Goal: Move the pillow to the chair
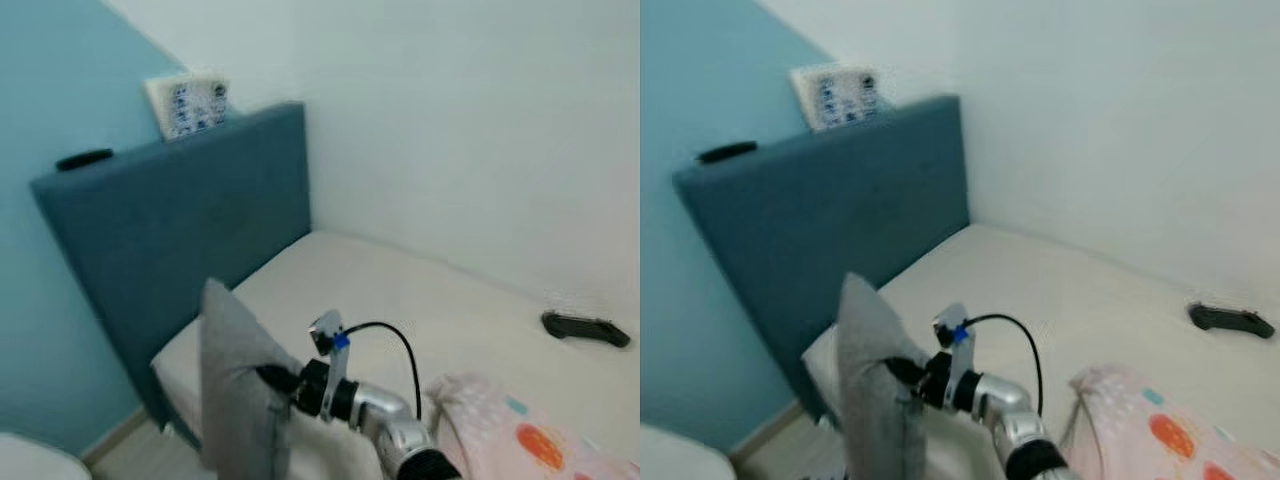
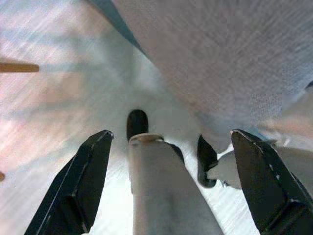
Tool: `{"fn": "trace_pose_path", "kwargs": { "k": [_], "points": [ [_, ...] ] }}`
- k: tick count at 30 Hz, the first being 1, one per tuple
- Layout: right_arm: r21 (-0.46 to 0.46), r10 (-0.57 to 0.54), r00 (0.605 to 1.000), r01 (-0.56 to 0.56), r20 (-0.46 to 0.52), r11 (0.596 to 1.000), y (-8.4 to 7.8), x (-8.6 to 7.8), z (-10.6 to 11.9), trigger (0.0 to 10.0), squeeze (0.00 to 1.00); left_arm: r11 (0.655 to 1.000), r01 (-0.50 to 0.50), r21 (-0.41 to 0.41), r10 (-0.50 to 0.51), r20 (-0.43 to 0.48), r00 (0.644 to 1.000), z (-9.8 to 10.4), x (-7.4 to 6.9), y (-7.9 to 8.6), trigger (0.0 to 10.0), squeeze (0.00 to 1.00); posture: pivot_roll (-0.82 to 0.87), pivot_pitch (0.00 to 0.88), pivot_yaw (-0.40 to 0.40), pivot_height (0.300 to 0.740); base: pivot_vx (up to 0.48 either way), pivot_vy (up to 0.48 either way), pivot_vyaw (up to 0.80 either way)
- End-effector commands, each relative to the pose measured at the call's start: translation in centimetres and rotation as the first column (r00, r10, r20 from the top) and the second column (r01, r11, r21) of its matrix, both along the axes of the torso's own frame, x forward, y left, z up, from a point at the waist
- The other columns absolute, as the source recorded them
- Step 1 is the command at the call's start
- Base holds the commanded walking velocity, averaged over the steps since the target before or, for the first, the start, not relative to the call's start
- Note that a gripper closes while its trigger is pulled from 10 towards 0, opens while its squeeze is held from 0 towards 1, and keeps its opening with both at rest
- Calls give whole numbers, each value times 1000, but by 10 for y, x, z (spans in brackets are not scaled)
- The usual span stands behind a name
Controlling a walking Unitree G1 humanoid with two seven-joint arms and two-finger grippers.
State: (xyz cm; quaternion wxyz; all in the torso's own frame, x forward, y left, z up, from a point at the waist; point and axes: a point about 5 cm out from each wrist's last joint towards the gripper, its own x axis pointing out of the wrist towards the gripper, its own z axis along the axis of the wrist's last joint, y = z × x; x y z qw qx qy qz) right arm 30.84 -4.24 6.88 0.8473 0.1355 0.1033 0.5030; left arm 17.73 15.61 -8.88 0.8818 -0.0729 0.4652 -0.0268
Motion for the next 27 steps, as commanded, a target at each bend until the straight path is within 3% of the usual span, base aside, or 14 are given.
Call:
{"fn": "trace_pose_path", "kwargs": {
  "k": [1,3,6,23,27],
  "points": [
    [24,31,999,-32,43,999,12,1,10,0,0,1000,1,18,0,-13,1000,-1,-3,5,10000,0,-73,0,6,740,0,0,800],
    [-46,22,1000,-21,10,999,8,-3,-3,0,0,1000,4,18,-4,-11,1000,-1,-2,4,10000,0,-73,0,5,740,0,0,800],
    [-76,16,1000,-16,-9,997,4,-5,-10,0,0,1000,6,17,-6,-9,1000,-1,-1,3,10000,0,-74,1,5,740,0,0,800],
    [-108,-28,999,24,-44,994,-2,-10,-21,0,0,1000,24,18,-24,-14,1000,-1,-3,3,10000,0,-83,10,16,740,0,0,800],
    [-165,-94,992,79,-80,983,-11,-12,-33,0,0,999,27,21,-27,-13,1000,-1,-3,4,10000,0,-81,10,18,740,0,0,800]
  ]
}}
